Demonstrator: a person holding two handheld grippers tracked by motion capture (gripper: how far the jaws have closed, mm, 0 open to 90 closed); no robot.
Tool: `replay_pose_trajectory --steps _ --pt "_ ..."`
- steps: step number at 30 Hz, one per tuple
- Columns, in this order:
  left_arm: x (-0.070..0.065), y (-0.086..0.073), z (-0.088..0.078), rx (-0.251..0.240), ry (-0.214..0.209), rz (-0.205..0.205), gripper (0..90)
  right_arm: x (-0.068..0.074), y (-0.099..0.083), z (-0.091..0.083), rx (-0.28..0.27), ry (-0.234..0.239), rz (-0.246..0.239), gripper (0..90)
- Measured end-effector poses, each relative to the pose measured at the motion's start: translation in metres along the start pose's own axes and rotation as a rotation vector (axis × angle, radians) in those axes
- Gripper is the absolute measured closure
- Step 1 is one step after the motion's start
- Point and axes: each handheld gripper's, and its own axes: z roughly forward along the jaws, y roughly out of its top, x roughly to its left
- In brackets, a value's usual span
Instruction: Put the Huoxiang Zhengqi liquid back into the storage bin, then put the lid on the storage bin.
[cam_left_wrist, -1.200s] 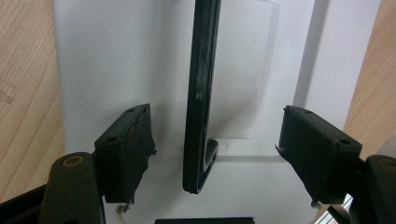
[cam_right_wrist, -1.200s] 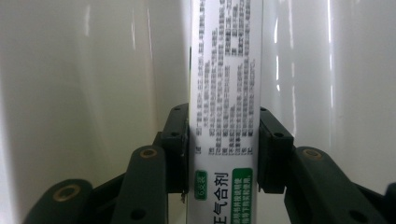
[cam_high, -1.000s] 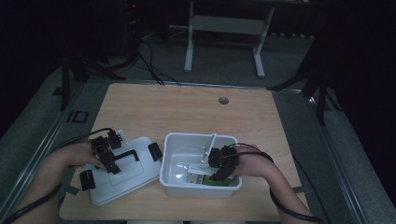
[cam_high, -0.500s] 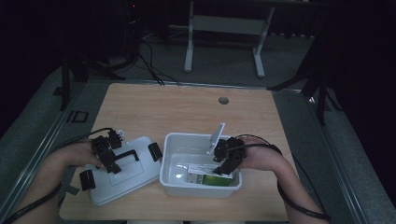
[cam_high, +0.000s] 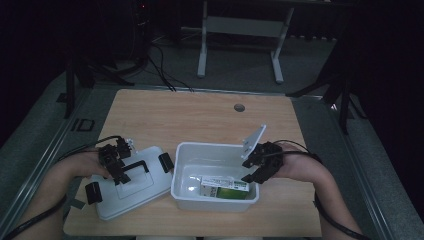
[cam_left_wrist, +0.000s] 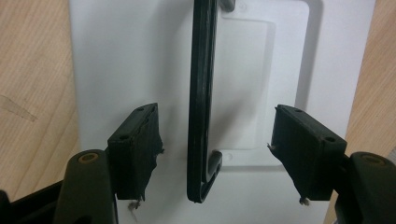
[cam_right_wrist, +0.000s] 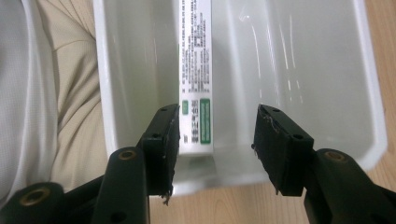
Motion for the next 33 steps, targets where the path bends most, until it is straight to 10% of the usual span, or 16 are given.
replay_pose_trajectory --steps 15,33 --pt "0.004 -0.005 -0.002 -0.042 0.039 0.019 50.4 -0.018 -0.060 -0.020 -0.027 -0.091 0.139 18.7" --pt "0.007 -0.002 0.011 -0.009 0.035 0.053 66.3 -0.032 -0.123 0.026 0.038 -0.118 0.225 15.0"
